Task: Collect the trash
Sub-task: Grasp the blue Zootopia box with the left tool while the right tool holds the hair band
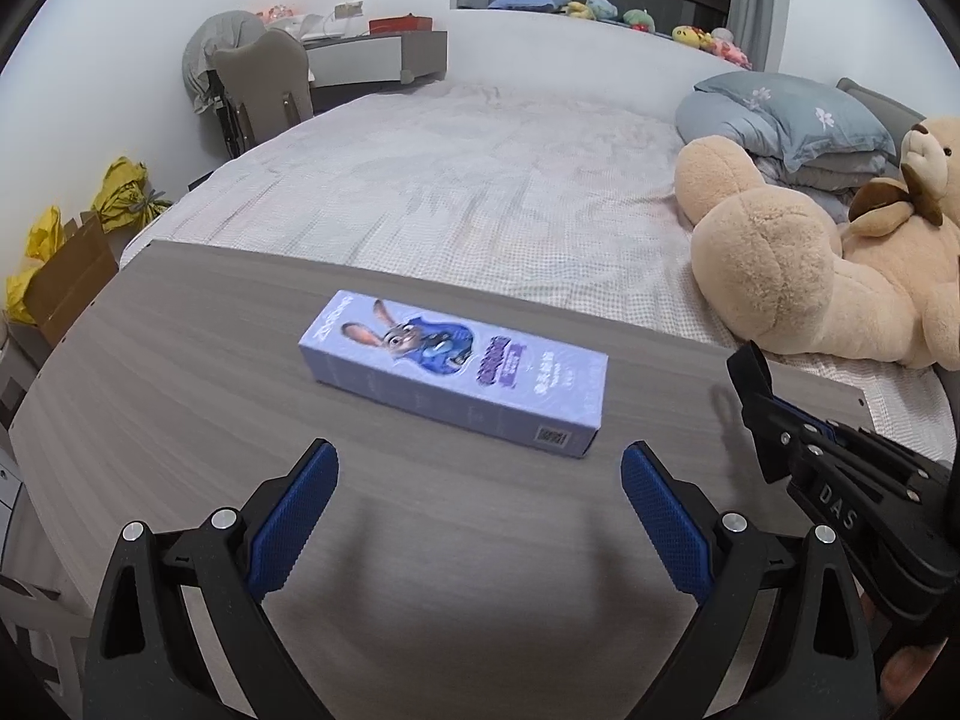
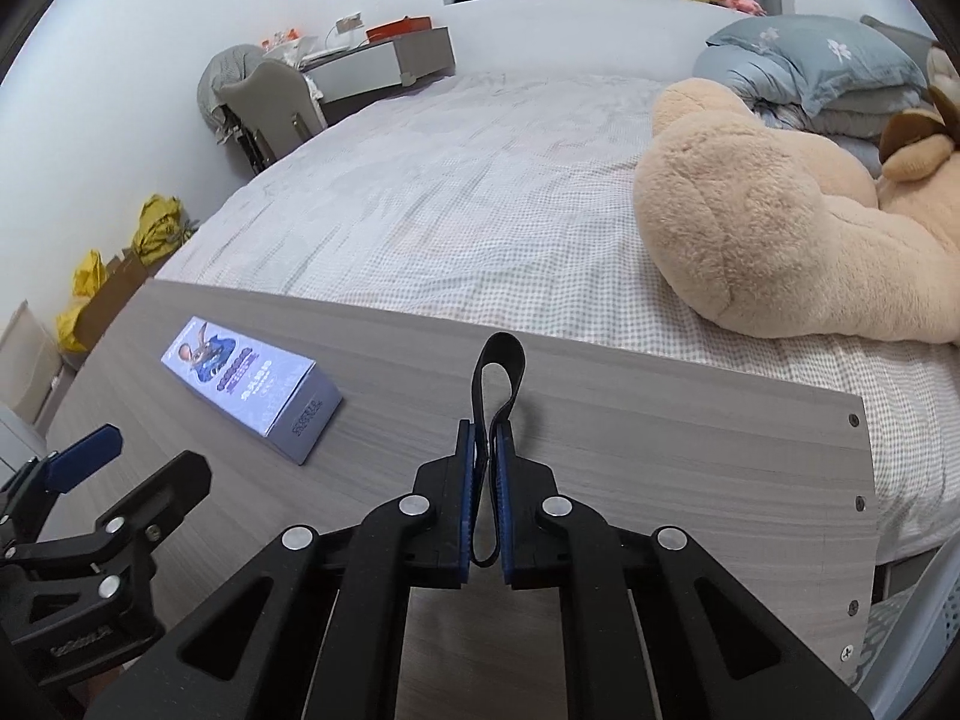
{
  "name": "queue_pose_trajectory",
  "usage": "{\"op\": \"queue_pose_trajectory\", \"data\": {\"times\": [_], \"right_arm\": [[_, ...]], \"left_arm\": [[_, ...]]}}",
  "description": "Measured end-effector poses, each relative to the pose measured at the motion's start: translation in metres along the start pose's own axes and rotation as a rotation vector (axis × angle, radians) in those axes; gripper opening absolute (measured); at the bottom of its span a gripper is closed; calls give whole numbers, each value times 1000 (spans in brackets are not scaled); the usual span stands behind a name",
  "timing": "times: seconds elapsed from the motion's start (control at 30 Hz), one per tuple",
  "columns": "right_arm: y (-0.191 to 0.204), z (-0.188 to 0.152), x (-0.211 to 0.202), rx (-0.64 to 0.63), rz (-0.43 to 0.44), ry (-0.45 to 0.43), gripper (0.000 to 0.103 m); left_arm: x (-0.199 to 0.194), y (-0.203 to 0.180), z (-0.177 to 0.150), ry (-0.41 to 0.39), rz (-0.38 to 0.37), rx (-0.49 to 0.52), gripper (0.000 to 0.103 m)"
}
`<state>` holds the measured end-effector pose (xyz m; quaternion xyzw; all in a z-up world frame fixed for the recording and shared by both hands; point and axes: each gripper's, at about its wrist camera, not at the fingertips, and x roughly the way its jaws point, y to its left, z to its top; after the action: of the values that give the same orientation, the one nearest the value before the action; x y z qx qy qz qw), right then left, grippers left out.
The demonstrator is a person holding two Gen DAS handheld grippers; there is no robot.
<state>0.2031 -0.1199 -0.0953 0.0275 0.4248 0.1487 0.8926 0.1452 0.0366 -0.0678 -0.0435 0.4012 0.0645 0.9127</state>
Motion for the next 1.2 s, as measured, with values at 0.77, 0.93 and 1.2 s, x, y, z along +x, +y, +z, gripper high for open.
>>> {"op": "queue_pose_trajectory", "data": {"times": [0.77,0.93,1.2], "right_arm": [[-30,2,-22,113,110,-81,7],[-31,2,-26,116,123,-90,7],[-30,1,-28,126,139,-96,7]], "left_arm": [[71,-55,53,73,288,127,94],[74,-55,44,91,334,174,94],[54,-38,26,91,342,179,94]]}}
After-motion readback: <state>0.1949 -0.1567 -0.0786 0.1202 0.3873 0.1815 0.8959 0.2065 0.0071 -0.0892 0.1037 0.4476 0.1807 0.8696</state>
